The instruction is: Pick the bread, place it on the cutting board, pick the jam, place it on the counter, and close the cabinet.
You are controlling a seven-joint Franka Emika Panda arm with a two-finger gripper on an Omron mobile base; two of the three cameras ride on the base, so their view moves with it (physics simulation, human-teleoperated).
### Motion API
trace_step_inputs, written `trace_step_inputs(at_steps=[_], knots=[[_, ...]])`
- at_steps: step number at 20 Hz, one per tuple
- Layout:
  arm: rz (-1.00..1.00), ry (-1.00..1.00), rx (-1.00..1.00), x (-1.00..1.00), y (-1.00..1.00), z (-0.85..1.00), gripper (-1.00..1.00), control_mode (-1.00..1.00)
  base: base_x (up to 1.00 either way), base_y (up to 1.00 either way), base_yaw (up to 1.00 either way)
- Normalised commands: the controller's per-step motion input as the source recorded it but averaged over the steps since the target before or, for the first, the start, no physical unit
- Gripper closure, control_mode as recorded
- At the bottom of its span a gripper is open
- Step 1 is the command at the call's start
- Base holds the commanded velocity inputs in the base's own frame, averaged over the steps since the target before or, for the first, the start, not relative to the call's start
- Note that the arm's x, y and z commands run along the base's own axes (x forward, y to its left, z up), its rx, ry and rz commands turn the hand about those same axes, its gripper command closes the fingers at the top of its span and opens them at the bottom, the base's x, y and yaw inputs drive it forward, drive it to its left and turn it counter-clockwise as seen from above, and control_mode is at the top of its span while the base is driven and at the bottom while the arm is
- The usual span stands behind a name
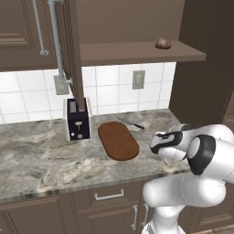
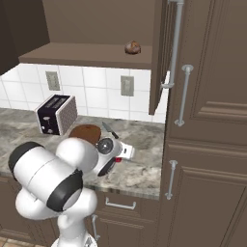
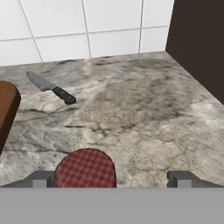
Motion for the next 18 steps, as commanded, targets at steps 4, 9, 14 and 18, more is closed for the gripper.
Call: trace_step_inputs(at_steps=[4, 9, 14, 18], knots=[[-0.03, 0.02, 0.0, 0.0, 0.0, 0.36, -1.0, -1.0, 0.0, 0.0, 0.0], [-0.03, 0.04, 0.0, -0.01, 0.0, 0.34, -1.0, -1.0, 0.0, 0.0, 0.0], [-0.03, 0.04, 0.0, -0.03, 0.0, 0.32, -1.0, -1.0, 0.0, 0.0, 0.0], [-0.02, 0.03, 0.0, -0.08, 0.0, 0.31, -1.0, -1.0, 0.0, 0.0, 0.0]])
